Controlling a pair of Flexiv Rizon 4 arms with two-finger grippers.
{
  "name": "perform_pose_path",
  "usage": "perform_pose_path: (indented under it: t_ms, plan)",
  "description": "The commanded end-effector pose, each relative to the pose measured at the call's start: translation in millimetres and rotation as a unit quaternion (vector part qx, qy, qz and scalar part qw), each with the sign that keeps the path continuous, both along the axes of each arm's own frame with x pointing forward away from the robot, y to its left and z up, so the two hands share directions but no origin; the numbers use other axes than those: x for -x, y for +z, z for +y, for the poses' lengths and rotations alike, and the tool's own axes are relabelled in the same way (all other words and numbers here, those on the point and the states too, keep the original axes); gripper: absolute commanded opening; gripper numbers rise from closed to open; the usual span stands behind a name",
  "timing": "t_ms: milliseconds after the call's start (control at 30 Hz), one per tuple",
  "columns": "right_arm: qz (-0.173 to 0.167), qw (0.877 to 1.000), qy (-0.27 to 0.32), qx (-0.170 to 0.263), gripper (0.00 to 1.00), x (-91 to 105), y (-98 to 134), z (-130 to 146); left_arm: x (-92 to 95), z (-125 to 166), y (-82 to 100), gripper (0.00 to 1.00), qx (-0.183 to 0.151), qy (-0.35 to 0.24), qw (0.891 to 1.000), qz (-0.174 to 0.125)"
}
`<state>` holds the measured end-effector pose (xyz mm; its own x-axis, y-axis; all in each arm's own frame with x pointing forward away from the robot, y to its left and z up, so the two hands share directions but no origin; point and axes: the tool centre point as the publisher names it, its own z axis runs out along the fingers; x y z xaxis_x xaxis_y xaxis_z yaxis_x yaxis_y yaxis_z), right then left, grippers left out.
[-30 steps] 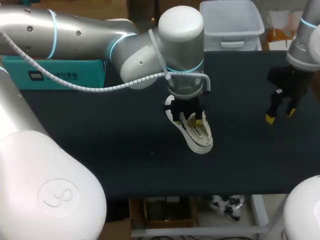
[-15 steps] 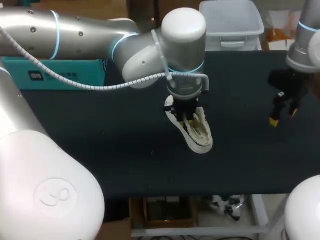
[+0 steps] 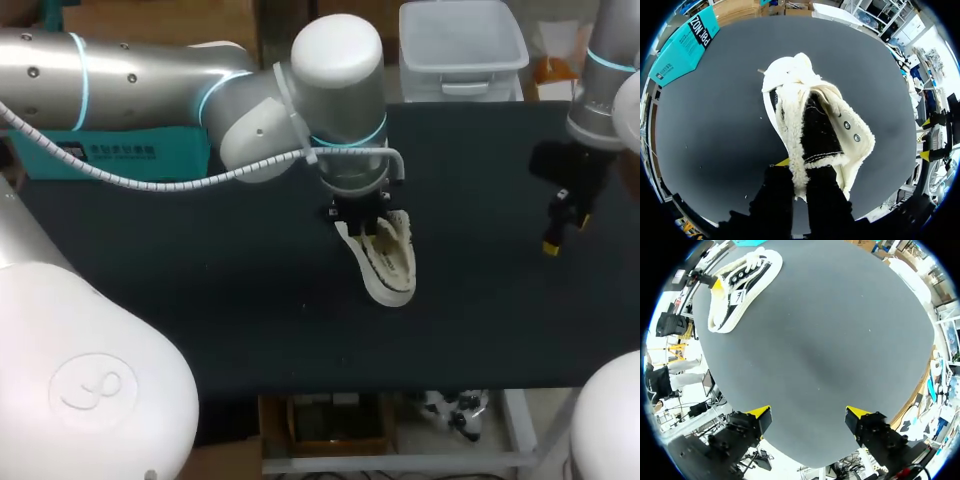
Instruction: Open the shoe tongue, take the insole out of the shoe, put the insole back into the shoe, and pack the shoe into the shoebox
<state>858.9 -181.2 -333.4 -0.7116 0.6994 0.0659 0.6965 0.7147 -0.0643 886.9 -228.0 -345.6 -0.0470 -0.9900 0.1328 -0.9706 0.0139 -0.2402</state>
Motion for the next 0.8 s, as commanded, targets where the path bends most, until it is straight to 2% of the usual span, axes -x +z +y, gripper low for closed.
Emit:
perform_pose_path:
  t_ms: [33, 200, 267, 367, 467, 633, 733, 800]
  plan:
    - [-0.014, 1.0, 0.015, 0.007, 1.0, 8.0, -0.2, 4.9, 7.3, 14.2, 11.9, 0.0, 0.022, -0.03, 0.999, -0.01]
    - [-0.017, 0.997, 0.07, 0.004, 1.0, 5.9, 2.0, 12.5, 6.9, 19.6, 26.6, 0.0, 0.02, -0.093, 0.995, -0.023]
    - [0.0, 0.994, 0.109, -0.009, 1.0, 1.6, 5.7, 12.1, 5.6, 21.4, 34.8, 0.0, 0.021, -0.127, 0.991, -0.027]
    - [0.0, 0.994, 0.109, -0.009, 1.0, 1.6, 5.7, 12.1, 4.2, 26.2, 50.3, 0.0, 0.025, -0.167, 0.985, -0.043]
    - [0.0, 0.994, 0.109, -0.009, 1.0, 1.6, 5.7, 12.1, 9.8, 32.7, 67.9, 0.0, 0.026, -0.225, 0.972, -0.058]
    - [0.0, 0.994, 0.109, -0.009, 1.0, 1.6, 5.7, 12.1, 16.8, 52.5, 101.9, 0.0, 0.021, -0.313, 0.946, -0.086]
    - [-0.029, 0.984, 0.172, 0.023, 1.0, -1.9, 11.1, 23.7, 18.8, 63.0, 117.6, 0.0, 0.018, -0.357, 0.929, -0.094]
    - [-0.039, 0.978, 0.201, 0.025, 1.0, -4.7, 12.9, 29.5, 17.8, 69.3, 124.5, 0.0, 0.009, -0.383, 0.919, -0.092]
